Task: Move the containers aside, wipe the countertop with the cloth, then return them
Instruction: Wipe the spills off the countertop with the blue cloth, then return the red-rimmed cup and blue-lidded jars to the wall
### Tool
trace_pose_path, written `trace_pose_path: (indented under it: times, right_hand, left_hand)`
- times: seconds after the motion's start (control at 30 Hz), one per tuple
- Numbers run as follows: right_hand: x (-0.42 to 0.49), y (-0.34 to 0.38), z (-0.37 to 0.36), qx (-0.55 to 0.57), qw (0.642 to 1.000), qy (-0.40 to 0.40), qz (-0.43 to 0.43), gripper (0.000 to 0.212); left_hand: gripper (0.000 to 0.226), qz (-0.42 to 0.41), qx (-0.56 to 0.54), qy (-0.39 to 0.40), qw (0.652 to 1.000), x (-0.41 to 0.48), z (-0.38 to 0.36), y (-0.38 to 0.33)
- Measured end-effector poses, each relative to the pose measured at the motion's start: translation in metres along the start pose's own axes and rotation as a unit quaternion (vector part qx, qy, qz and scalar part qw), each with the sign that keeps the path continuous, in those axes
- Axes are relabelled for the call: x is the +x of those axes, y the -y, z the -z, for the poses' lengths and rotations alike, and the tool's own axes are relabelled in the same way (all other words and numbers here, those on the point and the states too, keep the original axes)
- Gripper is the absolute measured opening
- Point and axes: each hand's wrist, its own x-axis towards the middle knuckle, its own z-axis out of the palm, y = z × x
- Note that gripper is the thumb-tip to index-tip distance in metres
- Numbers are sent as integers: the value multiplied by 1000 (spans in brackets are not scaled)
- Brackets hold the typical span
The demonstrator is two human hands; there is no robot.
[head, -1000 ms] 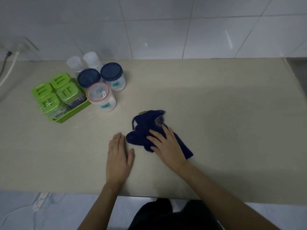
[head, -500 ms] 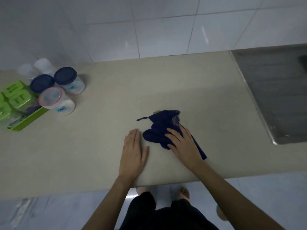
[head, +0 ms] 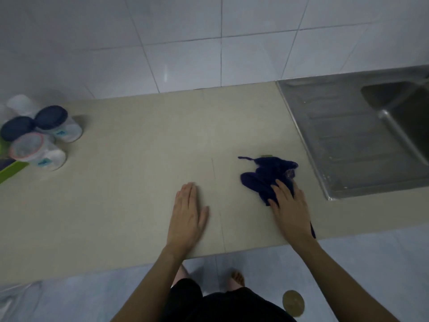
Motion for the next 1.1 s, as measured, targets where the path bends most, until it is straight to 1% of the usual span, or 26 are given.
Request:
trace_pose_path:
  times: [0.07, 0.17, 0.23, 0.37, 0.43, 0.53, 0.6, 0.63, 0.7, 0.77, 0.9, 1.0, 1.1]
  right_hand:
    - [-2, -12, 1, 4, 1000, -10, -15, 50]
    - [-3, -13, 3, 15, 999, -30, -13, 49]
    - [-3, -4, 6, 6, 999, -28, -26, 50]
    - [-7, 18, 5, -34, 995, -30, -87, 49]
    - [-9, 36, 3, -55, 994, -33, -90, 50]
    - [-12, 92, -8, -40, 999, -6, -11, 48]
    - [-12, 144, -18, 6, 998, 14, 55, 44]
    - [-8, 179, -24, 27, 996, 21, 86, 46]
    - [-5, 216, -27, 50, 991, 27, 119, 56]
    - [5, 264, -31, 69, 984, 39, 159, 61]
    - [31, 341, -35, 87, 966, 61, 234, 58]
    - [55, 393, -34, 69, 950, 52, 299, 55]
    - [85, 454, -30, 62, 929, 24, 363, 54]
  left_hand:
    - [65, 6, 8, -3, 1000, -3, 2, 3]
    - [63, 18, 13, -9, 1000, -6, 6, 13]
    - [63, 21, 16, -9, 1000, -9, 11, 23]
    - [65, 19, 34, 7, 999, -15, 20, 60]
    - [66, 20, 41, 17, 999, -18, 27, 81]
    - [66, 28, 40, 16, 999, -24, 45, 121]
    - [66, 39, 33, 13, 999, -28, 58, 151]
    - [65, 51, 29, 10, 998, -31, 67, 176]
    - [63, 62, 31, 11, 998, -33, 79, 199]
    - [61, 75, 37, -2, 997, -36, 90, 239]
    - [62, 83, 68, -38, 994, -25, 113, 309]
    - [59, 115, 39, -61, 991, -12, 126, 335]
    - [57, 151, -19, -111, 982, -10, 128, 349]
